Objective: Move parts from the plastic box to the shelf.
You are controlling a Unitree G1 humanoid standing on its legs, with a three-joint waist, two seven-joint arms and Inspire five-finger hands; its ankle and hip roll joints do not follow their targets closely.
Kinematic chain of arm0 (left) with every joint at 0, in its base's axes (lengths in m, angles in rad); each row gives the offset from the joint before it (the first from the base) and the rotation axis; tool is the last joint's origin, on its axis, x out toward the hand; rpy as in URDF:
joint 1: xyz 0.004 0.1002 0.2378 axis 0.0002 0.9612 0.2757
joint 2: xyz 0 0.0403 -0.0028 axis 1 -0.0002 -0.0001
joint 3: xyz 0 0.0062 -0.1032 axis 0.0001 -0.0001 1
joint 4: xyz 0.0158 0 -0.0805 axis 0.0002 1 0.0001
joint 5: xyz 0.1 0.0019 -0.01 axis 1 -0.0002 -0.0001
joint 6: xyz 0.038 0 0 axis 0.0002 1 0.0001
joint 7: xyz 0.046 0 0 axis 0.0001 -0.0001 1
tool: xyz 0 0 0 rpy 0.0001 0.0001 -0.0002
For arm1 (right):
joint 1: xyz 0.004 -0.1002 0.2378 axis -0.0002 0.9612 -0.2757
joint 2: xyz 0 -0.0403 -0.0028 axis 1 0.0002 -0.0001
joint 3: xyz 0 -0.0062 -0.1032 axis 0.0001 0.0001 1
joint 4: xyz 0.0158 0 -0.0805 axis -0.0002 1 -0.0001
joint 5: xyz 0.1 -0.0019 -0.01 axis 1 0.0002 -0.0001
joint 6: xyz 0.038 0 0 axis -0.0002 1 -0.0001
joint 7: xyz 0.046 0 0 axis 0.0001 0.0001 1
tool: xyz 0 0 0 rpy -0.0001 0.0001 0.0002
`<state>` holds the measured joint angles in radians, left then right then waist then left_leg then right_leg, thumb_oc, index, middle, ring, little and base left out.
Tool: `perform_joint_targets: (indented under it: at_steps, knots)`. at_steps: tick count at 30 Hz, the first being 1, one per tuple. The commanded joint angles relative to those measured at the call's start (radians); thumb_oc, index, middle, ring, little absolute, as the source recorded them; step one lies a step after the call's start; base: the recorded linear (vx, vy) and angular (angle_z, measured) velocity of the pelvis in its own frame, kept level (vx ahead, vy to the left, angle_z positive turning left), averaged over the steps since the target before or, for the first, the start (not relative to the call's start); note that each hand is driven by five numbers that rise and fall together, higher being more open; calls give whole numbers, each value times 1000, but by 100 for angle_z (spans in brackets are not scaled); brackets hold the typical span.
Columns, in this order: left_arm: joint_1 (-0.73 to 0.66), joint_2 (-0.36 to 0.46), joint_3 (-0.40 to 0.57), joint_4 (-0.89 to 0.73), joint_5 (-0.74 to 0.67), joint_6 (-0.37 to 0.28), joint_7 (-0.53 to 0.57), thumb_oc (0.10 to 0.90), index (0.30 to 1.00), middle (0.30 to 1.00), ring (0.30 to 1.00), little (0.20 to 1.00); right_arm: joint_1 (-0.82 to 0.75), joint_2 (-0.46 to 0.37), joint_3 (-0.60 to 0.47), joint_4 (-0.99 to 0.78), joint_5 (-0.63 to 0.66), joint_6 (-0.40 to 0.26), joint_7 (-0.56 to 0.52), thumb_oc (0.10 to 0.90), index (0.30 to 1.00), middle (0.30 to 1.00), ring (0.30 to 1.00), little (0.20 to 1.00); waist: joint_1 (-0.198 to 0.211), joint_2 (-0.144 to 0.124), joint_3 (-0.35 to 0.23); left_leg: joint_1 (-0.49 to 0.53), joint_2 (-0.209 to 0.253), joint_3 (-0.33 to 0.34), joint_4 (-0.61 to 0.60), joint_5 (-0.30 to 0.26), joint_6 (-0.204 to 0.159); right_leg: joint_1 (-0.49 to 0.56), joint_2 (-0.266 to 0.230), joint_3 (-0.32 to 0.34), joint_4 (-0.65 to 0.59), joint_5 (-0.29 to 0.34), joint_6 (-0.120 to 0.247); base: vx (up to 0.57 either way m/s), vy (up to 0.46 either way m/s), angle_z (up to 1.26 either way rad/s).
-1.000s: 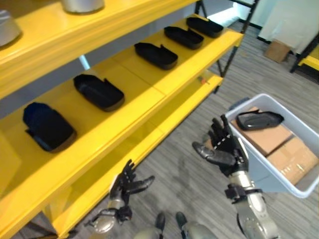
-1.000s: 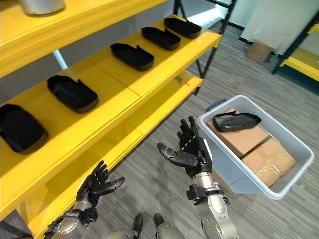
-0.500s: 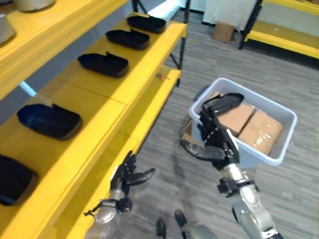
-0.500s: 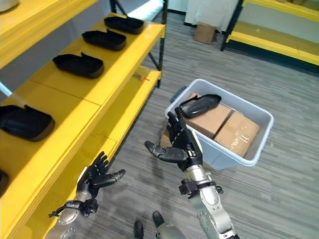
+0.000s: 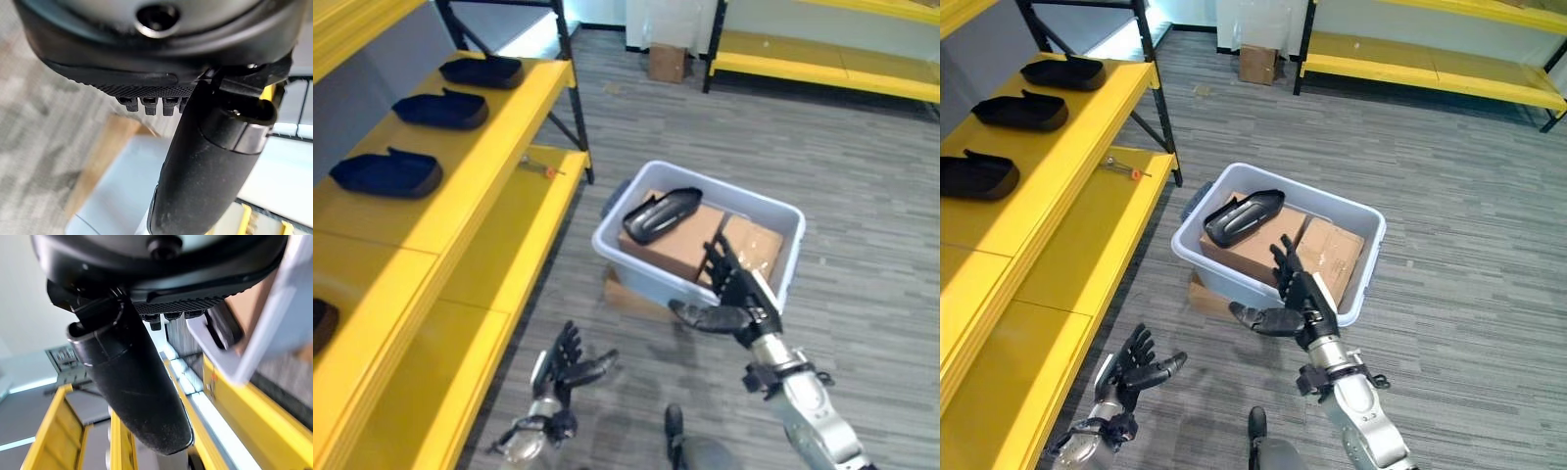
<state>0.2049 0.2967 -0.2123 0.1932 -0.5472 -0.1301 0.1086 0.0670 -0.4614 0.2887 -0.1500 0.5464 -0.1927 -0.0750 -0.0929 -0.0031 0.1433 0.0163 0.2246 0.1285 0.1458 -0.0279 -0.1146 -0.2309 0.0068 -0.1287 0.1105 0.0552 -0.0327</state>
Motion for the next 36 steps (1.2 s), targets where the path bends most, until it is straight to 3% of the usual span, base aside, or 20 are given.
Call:
perform_joint_targets:
  at_steps: [1, 3, 5, 7, 9, 10, 13, 16, 17, 21, 26, 30, 34, 35, 36]
  knots:
    - [-67, 30, -23, -98, -24, -80, -27, 900, 1000, 1000, 1000, 1000, -53, -9, -54, -107, -47, -113, 6, 900, 1000, 1000, 1000, 1000, -7, 7, -15, -40, -25, -30, 243, 167, 54, 28, -34, 38, 19, -77, 31, 138, -230, 3]
    - [-61, 31, -30, -98, -28, -77, -26, 900, 1000, 1000, 1000, 1000, -44, -18, -62, -112, -54, -114, -2, 900, 1000, 1000, 1000, 1000, 4, -11, 6, -106, -47, -39, 337, 168, 70, 58, -40, 44, 10, -83, 16, 120, -151, -5]
    - [-53, 31, -32, -98, -27, -72, -25, 900, 1000, 1000, 1000, 1000, -35, -18, -72, -110, -58, -113, -9, 900, 1000, 1000, 1000, 1000, 27, -23, 30, -201, -134, -86, 319, 84, 94, 93, -55, 64, -4, -88, 26, 103, -29, -25]
    - [-46, 33, -29, -97, -29, -71, -26, 900, 1000, 1000, 1000, 1000, -34, -18, -79, -112, -55, -115, -9, 900, 1000, 1000, 1000, 1000, 31, -30, 33, -236, -150, -97, 261, 59, 104, 105, -64, 73, -14, -85, 38, 145, 39, -25]
    - [-35, 36, -29, -91, -26, -72, -32, 900, 1000, 1000, 1000, 1000, -13, -17, -95, -122, -50, -121, -5, 900, 1000, 1000, 1000, 1000, 36, -32, 32, -282, -90, -74, 69, 102, 84, 148, -79, 73, -35, -99, 54, 290, 124, -10]
    - [-33, 36, -29, -86, -20, -74, -31, 900, 1000, 1000, 1000, 1000, -7, -16, -96, -121, -53, -122, -5, 900, 1000, 1000, 1000, 1000, 47, -28, 35, -282, -90, -93, -28, 164, 70, 174, -76, 78, -41, -105, 57, 272, 144, 0]
    - [-26, 39, -25, -86, 3, -75, -31, 900, 1000, 1000, 1000, 1000, -3, -9, -91, -126, -67, -124, -5, 900, 1000, 1000, 1000, 1000, 73, -9, 35, -284, -93, -190, -208, 237, 40, 219, -58, 118, -40, -135, 70, 330, 169, -38]
    - [-21, 30, -15, -82, -1, -80, -36, 900, 1000, 1000, 1000, 1000, 5, -1, -90, -127, -70, -116, 7, 900, 1000, 1000, 1000, 1000, 78, 1, 21, -253, -78, -178, -216, 233, 44, 245, -56, 146, -29, -161, 77, 296, 203, -85]
    - [-14, 26, -5, -90, -11, -89, -35, 900, 1000, 1000, 1000, 1000, 25, 24, -89, -129, -63, -114, 24, 900, 1000, 1000, 1000, 1000, 81, -5, -8, -219, -94, -171, -203, 211, 56, 266, -84, 170, -47, -156, 95, 276, 253, -97]
    - [-9, 47, 5, -96, -6, -91, -41, 900, 1000, 1000, 1000, 1000, 38, 32, -96, -137, -65, -106, 30, 900, 1000, 1000, 1000, 1000, 81, -17, -13, -210, -112, -133, -166, 177, 73, 270, -117, 200, -62, -137, 119, 189, 221, -79]
    - [7, 87, 41, -112, -14, -93, -26, 900, 1000, 1000, 1000, 1000, 27, 36, -77, -128, -70, -85, 41, 900, 1000, 1000, 1000, 1000, 86, -47, -35, -216, -164, -42, -97, 67, 125, 231, -217, 237, -119, -50, 192, 138, 246, -54]
    - [7, 97, 47, -115, -12, -95, -23, 900, 1000, 1000, 1000, 1000, 0, 46, -62, -117, -72, -85, 40, 900, 1000, 1000, 1000, 1000, 95, -60, -32, -223, -185, -17, -73, 28, 149, 200, -247, 244, -112, 6, 220, 48, 149, -3]
    - [2, 114, 50, -128, -9, -94, -13, 900, 1000, 1000, 1000, 1000, -31, 59, -32, -106, -74, -79, 39, 900, 1000, 1000, 1000, 1000, 108, -63, -13, -197, -188, 16, -87, 12, 163, 145, -256, 200, -33, 65, 227, 23, 77, -36]
    - [4, 119, 57, -132, -11, -92, -6, 900, 1000, 1000, 1000, 1000, -48, 64, -17, -103, -71, -79, 37, 900, 1000, 1000, 1000, 1000, 117, -64, 2, -183, -177, 34, -91, 5, 160, 129, -253, 140, -17, 52, 218, -52, -9, -37]
    - [-2, 120, 67, -130, -11, -93, 1, 900, 1000, 1000, 1000, 1000, -89, 65, 4, -91, -76, -77, 30, 900, 1000, 1000, 1000, 1000, 124, -71, 24, -169, -164, 64, -99, 1, 149, 82, -231, 38, -40, 43, 203, -44, -19, -57]
